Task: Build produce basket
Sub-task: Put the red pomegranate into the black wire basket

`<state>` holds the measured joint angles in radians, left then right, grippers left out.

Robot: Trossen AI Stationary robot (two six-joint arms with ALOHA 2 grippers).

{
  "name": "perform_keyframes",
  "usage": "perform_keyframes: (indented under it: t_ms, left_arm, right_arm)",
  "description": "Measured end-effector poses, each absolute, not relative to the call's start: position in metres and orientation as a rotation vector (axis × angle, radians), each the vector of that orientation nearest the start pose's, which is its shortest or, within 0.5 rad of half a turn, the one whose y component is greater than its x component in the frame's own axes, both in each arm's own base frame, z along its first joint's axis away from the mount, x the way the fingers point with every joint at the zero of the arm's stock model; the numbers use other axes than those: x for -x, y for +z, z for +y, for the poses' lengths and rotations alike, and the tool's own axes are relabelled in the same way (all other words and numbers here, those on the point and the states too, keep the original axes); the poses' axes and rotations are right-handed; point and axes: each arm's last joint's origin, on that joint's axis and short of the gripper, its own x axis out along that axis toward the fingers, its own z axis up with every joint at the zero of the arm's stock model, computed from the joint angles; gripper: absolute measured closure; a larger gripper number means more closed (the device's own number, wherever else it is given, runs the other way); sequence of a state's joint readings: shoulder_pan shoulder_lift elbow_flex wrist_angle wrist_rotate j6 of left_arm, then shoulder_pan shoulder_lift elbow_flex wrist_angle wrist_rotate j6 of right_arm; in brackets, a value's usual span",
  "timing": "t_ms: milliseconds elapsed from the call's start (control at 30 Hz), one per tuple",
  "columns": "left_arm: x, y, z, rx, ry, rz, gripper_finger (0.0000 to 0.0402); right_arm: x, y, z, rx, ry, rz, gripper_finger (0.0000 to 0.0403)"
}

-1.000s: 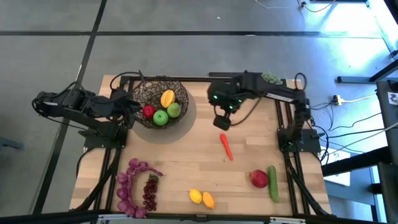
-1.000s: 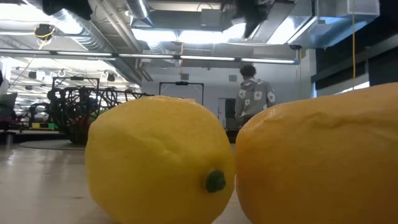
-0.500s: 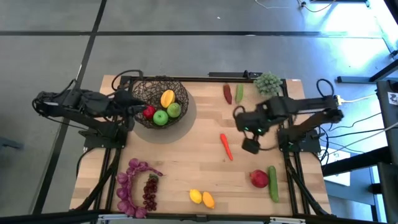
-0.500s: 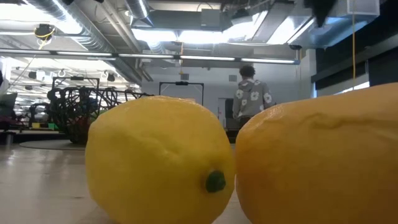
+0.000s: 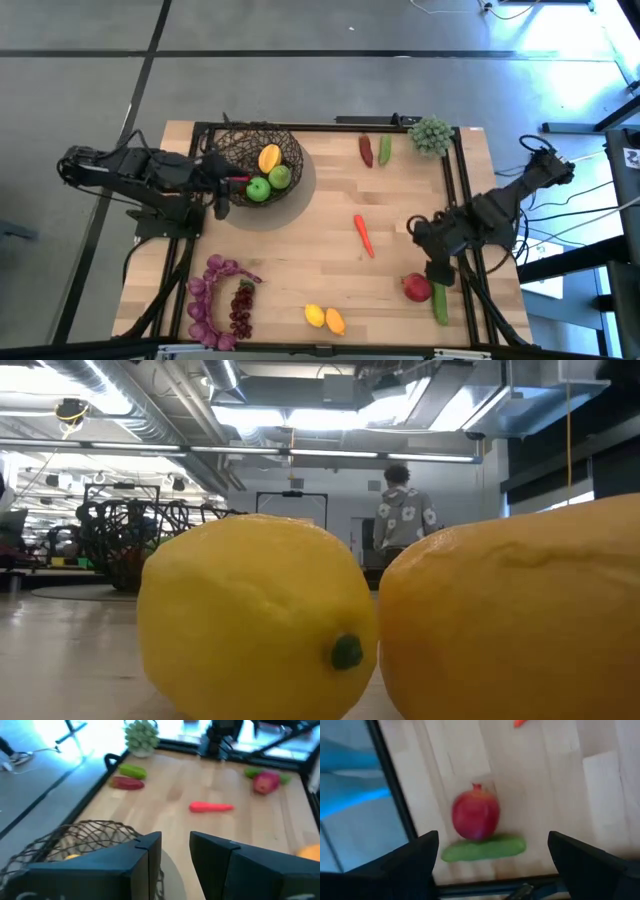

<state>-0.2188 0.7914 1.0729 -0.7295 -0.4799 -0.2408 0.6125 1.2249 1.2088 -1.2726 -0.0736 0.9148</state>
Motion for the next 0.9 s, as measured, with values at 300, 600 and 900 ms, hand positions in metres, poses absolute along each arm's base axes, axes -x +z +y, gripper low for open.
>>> perform_keyframes:
  t_ms: [300,600,900]
  left_arm:
    - [-0.156,0.376,-0.023,0.083,0.217,0.385,0.0309]
    - [-0.159,0.376,-0.024,0.085,0.218,0.378,0.0309]
    - [-0.159,0.376,-0.024,0.095,0.222,0.377,0.0309]
  right_arm:
    - [-0.157,0.270,0.142,-0.346,-0.033,1.362,0.0034]
    - [-0.156,0.250,0.152,-0.412,-0.025,1.307,0.0034]
    - [-0.159,0.250,0.154,-0.551,-0.100,1.284,0.0034]
